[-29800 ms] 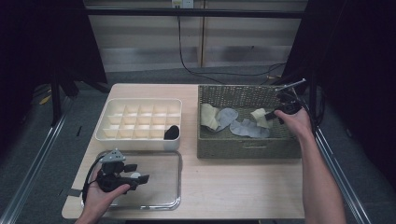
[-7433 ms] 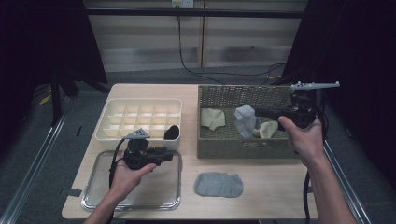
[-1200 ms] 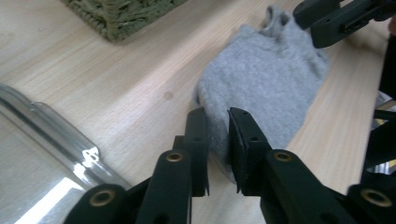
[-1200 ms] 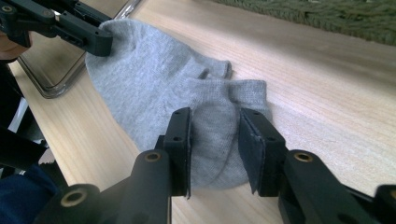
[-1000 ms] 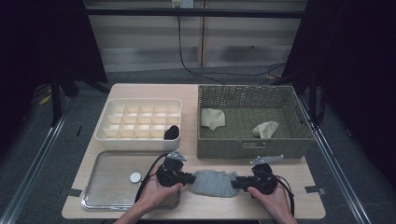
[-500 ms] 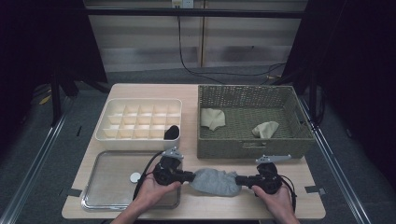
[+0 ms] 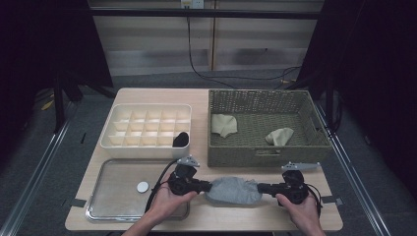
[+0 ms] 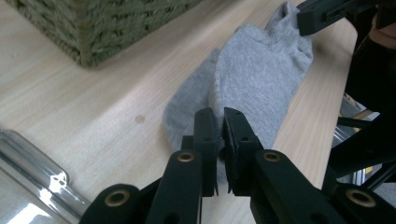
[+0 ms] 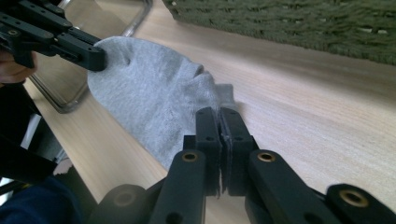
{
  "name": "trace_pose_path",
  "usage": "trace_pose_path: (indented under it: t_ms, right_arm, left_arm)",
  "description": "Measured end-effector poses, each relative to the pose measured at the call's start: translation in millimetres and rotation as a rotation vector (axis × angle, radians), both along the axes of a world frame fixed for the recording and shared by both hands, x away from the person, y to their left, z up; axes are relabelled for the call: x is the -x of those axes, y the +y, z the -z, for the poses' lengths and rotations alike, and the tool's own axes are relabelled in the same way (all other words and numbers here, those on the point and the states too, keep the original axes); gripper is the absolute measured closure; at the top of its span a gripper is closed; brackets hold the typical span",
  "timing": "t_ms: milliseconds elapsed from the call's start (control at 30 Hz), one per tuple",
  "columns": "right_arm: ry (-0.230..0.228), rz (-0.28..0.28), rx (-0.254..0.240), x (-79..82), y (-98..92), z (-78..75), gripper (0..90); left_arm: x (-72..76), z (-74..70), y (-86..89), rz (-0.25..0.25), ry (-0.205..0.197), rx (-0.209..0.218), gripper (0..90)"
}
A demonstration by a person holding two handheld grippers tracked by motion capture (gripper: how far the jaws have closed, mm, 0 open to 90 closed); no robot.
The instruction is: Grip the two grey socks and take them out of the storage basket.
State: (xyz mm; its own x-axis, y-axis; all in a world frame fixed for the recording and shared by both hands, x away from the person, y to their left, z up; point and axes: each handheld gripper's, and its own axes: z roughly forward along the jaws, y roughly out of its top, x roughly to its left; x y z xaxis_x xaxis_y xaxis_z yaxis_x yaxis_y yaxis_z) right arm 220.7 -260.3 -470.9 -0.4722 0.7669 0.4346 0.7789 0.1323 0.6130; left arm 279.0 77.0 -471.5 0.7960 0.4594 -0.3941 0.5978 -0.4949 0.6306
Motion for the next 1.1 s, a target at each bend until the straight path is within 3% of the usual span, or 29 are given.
trace_pose_path:
  t_ms: [233,333,400,500,633,733,933,1100]
  right_arm:
    - [0.005,-0.008,0.011,-8.6,5.4,2.5,87.1]
    - [0.017,-0.016,0.061,-11.8,10.7,12.8,86.1]
    - [0.022,-0.008,0.057,-13.5,10.8,16.0,85.3]
    - [0.013,-0.004,0.064,-13.1,10.9,16.1,82.9]
    - [0.003,-0.001,0.066,-13.6,10.7,17.2,76.6]
    - [-0.006,0.002,0.059,-14.2,11.6,17.9,70.3]
    - [-0.012,-0.008,0.068,-16.1,15.9,21.6,64.1]
    - [-0.001,-0.020,0.089,-17.3,20.7,25.0,64.9]
  left_arm:
    - [0.4,3.8,8.2,-0.001,0.003,0.000,84.1]
    - [1.7,10.4,6.7,0.014,0.004,-0.034,82.8]
    - [2.0,12.2,5.8,0.017,0.005,-0.047,81.4]
    - [2.0,12.0,6.0,0.018,0.002,-0.047,74.0]
    - [-1.5,10.3,6.1,-0.019,0.001,-0.041,63.8]
    - [-4.7,9.4,1.6,-0.018,-0.007,-0.037,61.9]
    - [-7.1,17.2,-1.1,0.001,-0.010,-0.086,74.6]
    - [-4.6,18.4,-1.3,0.014,-0.009,-0.091,80.0]
